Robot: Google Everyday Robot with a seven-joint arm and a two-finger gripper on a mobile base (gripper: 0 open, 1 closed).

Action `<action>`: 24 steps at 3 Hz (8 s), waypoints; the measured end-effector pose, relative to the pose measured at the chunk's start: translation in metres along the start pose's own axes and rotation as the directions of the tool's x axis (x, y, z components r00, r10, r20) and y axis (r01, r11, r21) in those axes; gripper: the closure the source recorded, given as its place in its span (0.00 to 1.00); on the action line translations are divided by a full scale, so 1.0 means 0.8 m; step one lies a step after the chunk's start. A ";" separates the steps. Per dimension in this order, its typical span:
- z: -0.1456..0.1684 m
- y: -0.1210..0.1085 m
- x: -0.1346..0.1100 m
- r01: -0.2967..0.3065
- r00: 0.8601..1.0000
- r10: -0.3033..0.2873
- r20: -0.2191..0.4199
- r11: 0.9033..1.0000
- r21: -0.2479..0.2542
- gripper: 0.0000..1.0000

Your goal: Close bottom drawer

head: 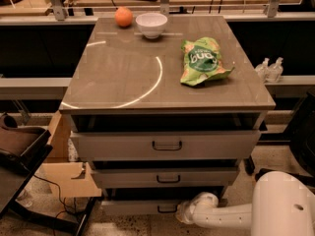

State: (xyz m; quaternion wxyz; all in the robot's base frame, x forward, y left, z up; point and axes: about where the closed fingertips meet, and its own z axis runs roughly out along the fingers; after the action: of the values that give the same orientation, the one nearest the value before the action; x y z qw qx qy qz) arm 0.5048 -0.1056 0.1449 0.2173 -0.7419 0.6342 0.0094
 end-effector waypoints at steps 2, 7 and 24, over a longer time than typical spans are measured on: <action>0.000 0.000 0.000 0.000 1.000 0.000 0.000 1.000 0.000 1.00; 0.000 0.000 0.000 0.000 1.000 0.000 0.000 1.000 -0.001 1.00; 0.001 0.001 0.000 0.001 1.000 -0.001 0.000 1.000 -0.002 1.00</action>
Offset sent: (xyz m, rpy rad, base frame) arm -0.0829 -0.0229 -0.0538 -0.0941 0.3516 0.0018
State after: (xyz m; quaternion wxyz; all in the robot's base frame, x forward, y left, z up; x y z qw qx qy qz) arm 0.5042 -0.1053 0.1444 0.2165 -0.7424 0.6339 0.0101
